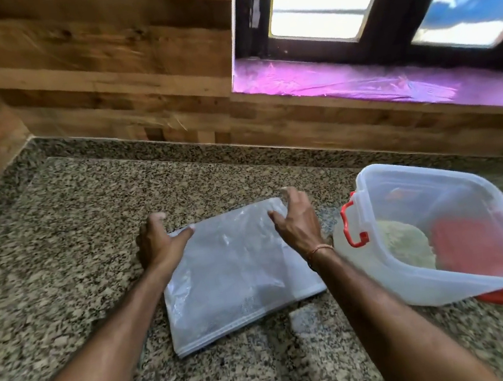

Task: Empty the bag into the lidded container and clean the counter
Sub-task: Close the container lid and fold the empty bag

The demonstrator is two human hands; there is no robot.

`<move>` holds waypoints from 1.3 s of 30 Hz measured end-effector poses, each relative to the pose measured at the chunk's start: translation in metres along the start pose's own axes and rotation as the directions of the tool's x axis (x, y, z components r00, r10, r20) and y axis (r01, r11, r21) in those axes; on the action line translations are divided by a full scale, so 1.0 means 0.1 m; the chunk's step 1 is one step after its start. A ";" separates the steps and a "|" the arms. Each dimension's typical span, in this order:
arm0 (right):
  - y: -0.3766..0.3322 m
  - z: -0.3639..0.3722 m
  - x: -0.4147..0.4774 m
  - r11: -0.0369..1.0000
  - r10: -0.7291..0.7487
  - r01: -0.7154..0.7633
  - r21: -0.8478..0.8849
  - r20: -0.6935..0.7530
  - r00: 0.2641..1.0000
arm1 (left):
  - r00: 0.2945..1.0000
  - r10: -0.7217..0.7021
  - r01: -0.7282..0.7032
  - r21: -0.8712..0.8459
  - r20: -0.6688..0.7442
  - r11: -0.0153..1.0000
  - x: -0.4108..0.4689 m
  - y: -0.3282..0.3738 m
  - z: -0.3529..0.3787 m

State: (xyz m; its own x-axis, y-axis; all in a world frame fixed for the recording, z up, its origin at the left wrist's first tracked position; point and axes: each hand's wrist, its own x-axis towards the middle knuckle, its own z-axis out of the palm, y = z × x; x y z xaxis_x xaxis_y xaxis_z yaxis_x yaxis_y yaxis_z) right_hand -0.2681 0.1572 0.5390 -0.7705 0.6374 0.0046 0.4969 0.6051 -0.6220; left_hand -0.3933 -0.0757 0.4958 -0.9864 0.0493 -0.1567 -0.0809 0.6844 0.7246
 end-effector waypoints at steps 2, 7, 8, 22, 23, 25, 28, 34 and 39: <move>-0.12 -0.19 0.03 0.995 -0.084 0.085 0.051 -0.033 0.996 | 0.997 0.080 -0.080 -0.046 -0.006 0.996 -0.05 0.34 -0.01; -0.06 -0.98 0.03 0.952 -0.236 0.257 0.163 -0.141 0.962 | 0.955 0.294 -0.297 -0.084 -0.044 0.951 -0.39 1.21 0.10; 0.01 -1.15 0.03 0.944 -0.256 0.284 0.166 -0.172 0.951 | 0.942 0.333 -0.336 -0.085 -0.052 0.938 -0.50 1.37 0.16; 2.98 -3.62 -0.22 0.999 0.025 -0.005 0.054 -0.375 0.927 | 0.814 0.561 -0.563 -0.031 0.153 0.826 -3.00 3.43 2.27; 3.17 -3.67 -0.25 0.998 0.067 -0.056 0.041 -0.346 0.936 | 0.822 0.529 -0.539 -0.013 0.211 0.843 -3.10 3.48 2.39; 3.59 -3.75 -0.30 0.987 0.159 -0.162 0.013 -0.269 0.950 | 0.828 0.461 -0.505 0.067 0.317 0.861 -3.31 3.54 2.66; 4.14 -3.70 -0.37 0.954 0.289 -0.298 -0.037 -0.163 0.943 | 0.822 0.436 -0.514 0.148 0.366 0.845 -3.48 3.53 2.94; 5.08 -3.47 -0.38 0.813 0.578 -0.576 -0.086 -0.006 0.816 | 0.862 0.462 -0.504 0.275 0.207 0.818 -3.69 3.67 3.24; 5.62 -3.35 -0.27 0.748 0.659 -0.664 0.015 0.108 0.744 | 0.893 0.434 -0.451 0.241 0.124 0.859 -3.80 3.72 3.40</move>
State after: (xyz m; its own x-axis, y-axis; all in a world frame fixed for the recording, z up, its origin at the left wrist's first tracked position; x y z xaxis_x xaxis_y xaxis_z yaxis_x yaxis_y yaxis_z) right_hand 0.1657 0.6398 0.4513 -0.2894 0.8216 -0.4912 0.8772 0.0222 -0.4796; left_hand 0.0004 0.4074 0.5969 -0.8977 0.4311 0.0909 0.4098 0.7414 0.5314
